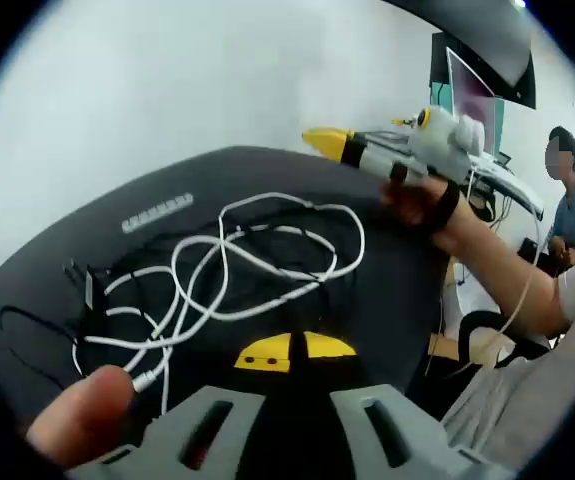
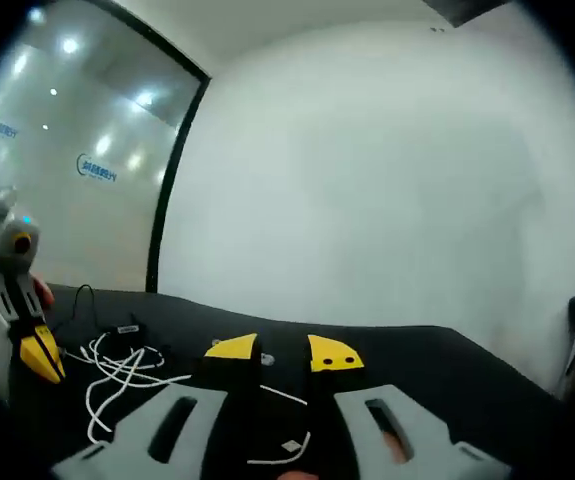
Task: Grab the wires, straighten them and put them on the rack
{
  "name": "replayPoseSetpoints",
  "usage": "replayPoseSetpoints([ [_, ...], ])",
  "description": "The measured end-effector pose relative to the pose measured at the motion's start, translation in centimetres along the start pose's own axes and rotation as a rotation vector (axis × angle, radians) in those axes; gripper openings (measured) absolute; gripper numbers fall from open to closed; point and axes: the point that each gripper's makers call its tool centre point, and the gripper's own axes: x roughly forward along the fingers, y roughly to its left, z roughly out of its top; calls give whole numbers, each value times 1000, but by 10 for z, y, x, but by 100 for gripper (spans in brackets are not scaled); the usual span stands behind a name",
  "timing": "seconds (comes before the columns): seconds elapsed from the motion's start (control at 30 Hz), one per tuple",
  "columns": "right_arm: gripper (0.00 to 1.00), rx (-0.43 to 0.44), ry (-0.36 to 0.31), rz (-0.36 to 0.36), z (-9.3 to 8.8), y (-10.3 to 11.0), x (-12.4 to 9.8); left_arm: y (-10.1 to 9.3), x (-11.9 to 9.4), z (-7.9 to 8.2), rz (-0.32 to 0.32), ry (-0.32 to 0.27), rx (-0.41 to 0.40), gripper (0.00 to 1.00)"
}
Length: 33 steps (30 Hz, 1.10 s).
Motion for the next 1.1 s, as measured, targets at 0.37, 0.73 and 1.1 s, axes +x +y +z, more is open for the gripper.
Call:
replayPoseSetpoints([
  [0.37, 15, 114, 31, 1, -9, -2, -7, 116, -157, 244, 281, -450, 23, 0],
  [0.73, 15, -75, 96, 66, -22, 22, -4, 216, -243, 363, 619, -484, 163, 0],
  [1.1, 16, -60, 117, 68, -28, 19, 0, 257, -193, 251, 609, -330, 63, 0],
])
